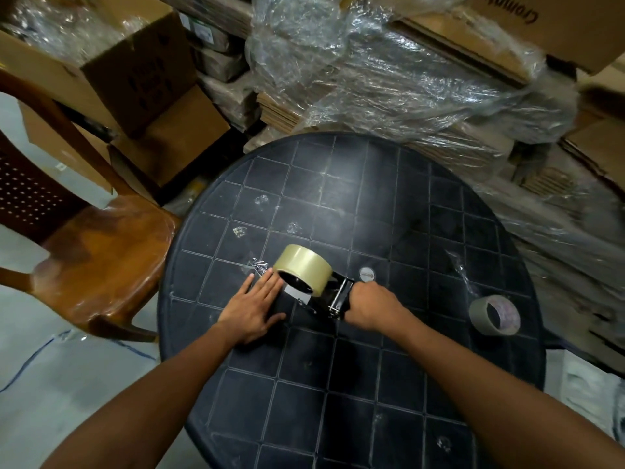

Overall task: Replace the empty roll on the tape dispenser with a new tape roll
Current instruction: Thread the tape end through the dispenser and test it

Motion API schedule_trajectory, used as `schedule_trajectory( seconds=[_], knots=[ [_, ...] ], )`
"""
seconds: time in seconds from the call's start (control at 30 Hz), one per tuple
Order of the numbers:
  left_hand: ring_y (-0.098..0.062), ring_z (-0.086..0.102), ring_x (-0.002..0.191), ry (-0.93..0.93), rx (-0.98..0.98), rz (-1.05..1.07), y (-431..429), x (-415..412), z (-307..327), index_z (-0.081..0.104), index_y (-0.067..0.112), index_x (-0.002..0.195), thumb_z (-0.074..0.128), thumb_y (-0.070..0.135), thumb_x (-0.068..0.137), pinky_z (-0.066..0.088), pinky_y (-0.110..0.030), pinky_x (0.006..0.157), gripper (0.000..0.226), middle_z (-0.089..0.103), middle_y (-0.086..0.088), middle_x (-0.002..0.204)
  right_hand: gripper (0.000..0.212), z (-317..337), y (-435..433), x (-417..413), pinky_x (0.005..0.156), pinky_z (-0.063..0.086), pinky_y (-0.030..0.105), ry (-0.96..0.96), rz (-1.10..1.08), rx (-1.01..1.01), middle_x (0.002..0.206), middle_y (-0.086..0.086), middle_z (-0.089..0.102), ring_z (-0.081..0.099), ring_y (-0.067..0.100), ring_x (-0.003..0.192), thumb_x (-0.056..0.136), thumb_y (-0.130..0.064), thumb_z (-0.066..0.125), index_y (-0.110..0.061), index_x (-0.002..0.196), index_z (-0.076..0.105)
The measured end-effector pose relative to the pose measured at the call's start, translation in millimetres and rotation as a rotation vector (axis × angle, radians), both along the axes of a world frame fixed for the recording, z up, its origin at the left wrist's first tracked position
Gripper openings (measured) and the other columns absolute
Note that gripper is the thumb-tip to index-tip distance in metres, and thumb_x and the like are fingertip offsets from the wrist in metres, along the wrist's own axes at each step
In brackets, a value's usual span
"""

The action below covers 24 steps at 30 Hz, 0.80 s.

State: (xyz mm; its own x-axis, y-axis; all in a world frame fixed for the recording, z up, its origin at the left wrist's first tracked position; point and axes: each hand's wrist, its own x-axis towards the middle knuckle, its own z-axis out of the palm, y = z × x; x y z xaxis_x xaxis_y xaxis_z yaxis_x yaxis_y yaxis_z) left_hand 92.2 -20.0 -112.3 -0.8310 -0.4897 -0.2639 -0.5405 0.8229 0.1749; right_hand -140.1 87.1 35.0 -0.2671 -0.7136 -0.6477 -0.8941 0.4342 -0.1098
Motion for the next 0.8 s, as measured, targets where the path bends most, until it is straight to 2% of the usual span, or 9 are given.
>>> schedule_trajectory(
  seconds=[0.17,0.3,0.37,0.5,0.63,0.73,0.8],
  knots=[
    [-0.022,-0.007,0.149,-0.014,-0.009,0.012,0,-3,4,-0.003,0.017,0.151,0.011,0.068,0.092,0.005,-0.048,0.122,0.079,0.003,-0.004,0.163,0.02,7,7,-6,0.077,0.055,0.038,0.055,-0.017,0.027,0.091,0.006,0.059,0.06,0.026,0.08,0.081,-0.03,0.06,-0.014,0.092,0.054],
    [-0.019,-0.011,0.149,-0.088,0.037,0.027,-1,-6,8,-0.001,0.016,0.153,0.012,0.067,0.091,0.0,-0.047,0.122,0.081,-0.001,-0.003,0.163,0.031,10,-5,9,0.078,0.053,0.039,0.077,-0.02,0.041,0.107,0.007,0.065,0.065,0.028,0.094,0.085,-0.029,0.059,-0.013,0.111,0.062],
    [-0.02,-0.01,0.149,-0.12,0.046,0.026,-2,-7,11,0.0,0.015,0.153,0.012,0.065,0.092,0.0,-0.047,0.122,0.08,0.001,-0.004,0.163,0.031,13,-13,18,0.078,0.054,0.038,0.099,0.022,0.054,0.11,0.007,0.066,0.066,0.027,0.097,0.086,-0.027,0.059,-0.012,0.113,0.063],
    [-0.021,-0.01,0.149,-0.162,0.059,0.03,-3,-8,15,-0.001,0.016,0.153,0.002,0.069,0.087,-0.003,-0.046,0.121,0.085,-0.002,-0.003,0.163,0.027,15,-25,26,0.075,0.053,0.037,0.137,0.039,0.104,0.098,0.008,0.064,0.066,0.027,0.094,0.085,-0.021,0.06,-0.008,0.109,0.065],
    [-0.02,-0.014,0.149,-0.179,0.074,0.051,-4,-10,13,-0.002,0.017,0.153,0.014,0.062,0.092,-0.001,-0.048,0.121,0.077,-0.005,-0.003,0.163,0.024,16,-31,29,0.077,0.053,0.036,0.155,0.069,0.138,0.098,0.006,0.066,0.064,0.025,0.09,0.085,-0.022,0.059,-0.01,0.105,0.066],
    [-0.02,-0.016,0.148,-0.201,0.1,0.061,-4,-12,15,-0.005,0.018,0.153,0.021,0.059,0.094,0.0,-0.049,0.121,0.076,-0.009,-0.002,0.163,0.015,20,-38,34,0.078,0.057,0.034,0.159,0.063,0.148,0.079,0.003,0.061,0.065,0.023,0.08,0.085,-0.021,0.059,-0.01,0.093,0.064],
    [-0.02,-0.015,0.148,-0.186,0.116,0.077,-5,-12,16,-0.006,0.02,0.153,0.024,0.058,0.094,0.003,-0.05,0.121,0.077,-0.011,-0.001,0.163,0.012,26,-36,32,0.082,0.057,0.034,0.154,0.051,0.158,0.079,0.003,0.061,0.069,0.024,0.087,0.085,-0.023,0.059,-0.013,0.092,0.062]
  ],
)
